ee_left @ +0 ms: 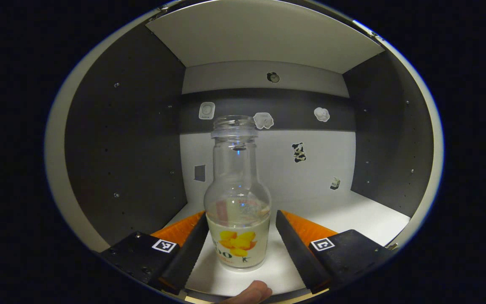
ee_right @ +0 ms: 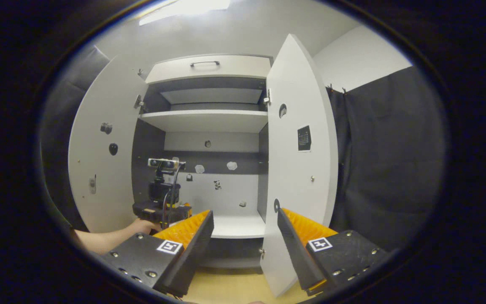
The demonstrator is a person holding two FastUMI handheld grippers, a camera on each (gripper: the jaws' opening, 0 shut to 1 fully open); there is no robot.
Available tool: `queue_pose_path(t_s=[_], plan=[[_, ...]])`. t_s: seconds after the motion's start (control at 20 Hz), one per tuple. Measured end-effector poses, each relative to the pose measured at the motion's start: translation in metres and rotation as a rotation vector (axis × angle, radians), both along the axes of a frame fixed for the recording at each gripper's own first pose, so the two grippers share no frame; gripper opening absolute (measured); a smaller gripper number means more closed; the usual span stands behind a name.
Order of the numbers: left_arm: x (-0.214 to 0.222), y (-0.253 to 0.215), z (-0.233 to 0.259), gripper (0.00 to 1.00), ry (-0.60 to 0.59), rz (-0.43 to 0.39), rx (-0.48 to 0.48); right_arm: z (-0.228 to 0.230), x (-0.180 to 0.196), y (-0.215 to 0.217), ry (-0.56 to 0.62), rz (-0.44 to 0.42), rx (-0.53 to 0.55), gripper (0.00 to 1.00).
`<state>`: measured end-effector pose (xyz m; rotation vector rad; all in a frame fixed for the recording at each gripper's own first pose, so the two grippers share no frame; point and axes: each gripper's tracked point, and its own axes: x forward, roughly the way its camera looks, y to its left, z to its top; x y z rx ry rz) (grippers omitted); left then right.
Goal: Grasp the bottle in the cabinet with the left hand and place it on the coaster, then close the right door with the right hand and the left door with the left hand.
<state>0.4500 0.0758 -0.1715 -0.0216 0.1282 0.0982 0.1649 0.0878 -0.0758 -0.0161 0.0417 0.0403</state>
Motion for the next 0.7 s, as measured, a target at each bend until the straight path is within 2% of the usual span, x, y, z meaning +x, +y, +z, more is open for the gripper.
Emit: queue_pose_path(t_s=[0.1, 0.15, 0.2, 0.4, 0.7], plan=[[0.01, 0.001, -0.004, 0.96, 0.02, -0.002, -0.01, -0.011, -0.007, -0.003, 0.013, -0.02, -0.028, 0.89], [0.009, -0.002, -0.003, 0.8, 0.024, -0.008, -0.002, -0.016, -0.011, -0.007, 0.022, -0.04, -0.032, 0.89], [0.009, -0.004, -0.001, 0.81, 0.025, -0.011, -0.002, -0.021, -0.016, -0.011, 0.031, -0.054, -0.033, 0.93], [-0.015, -0.015, 0.022, 0.8, 0.015, -0.037, -0.028, -0.022, -0.035, -0.023, 0.03, -0.082, -0.006, 0.93], [-0.09, -0.028, 0.094, 0.79, -0.078, -0.091, -0.04, 0.008, -0.07, -0.03, -0.014, -0.07, 0.003, 0.93]])
